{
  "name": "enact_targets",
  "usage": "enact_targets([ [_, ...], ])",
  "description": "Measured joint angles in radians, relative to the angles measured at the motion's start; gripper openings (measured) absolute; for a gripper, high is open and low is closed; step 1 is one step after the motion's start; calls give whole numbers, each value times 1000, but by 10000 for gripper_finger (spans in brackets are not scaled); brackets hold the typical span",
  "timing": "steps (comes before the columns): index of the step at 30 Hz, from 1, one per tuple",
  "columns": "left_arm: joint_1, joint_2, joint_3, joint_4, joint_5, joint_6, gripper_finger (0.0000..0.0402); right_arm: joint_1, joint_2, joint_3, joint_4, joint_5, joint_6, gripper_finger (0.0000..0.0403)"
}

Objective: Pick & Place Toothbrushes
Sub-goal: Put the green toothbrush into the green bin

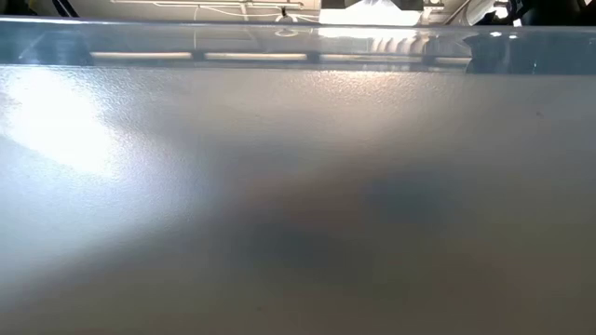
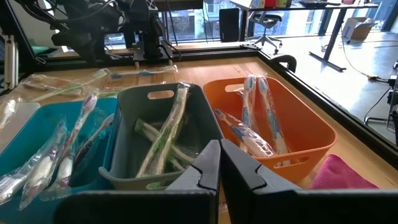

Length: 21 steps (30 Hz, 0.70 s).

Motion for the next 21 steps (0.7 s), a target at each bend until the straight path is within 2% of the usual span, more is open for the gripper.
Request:
enact_targets([
  [9,0,1,0,29,-5,-33,219,0,0,0,0,0,0,4],
  [21,0,105,0,55,-1,3,218,0,0,0,-3,0,0,4],
])
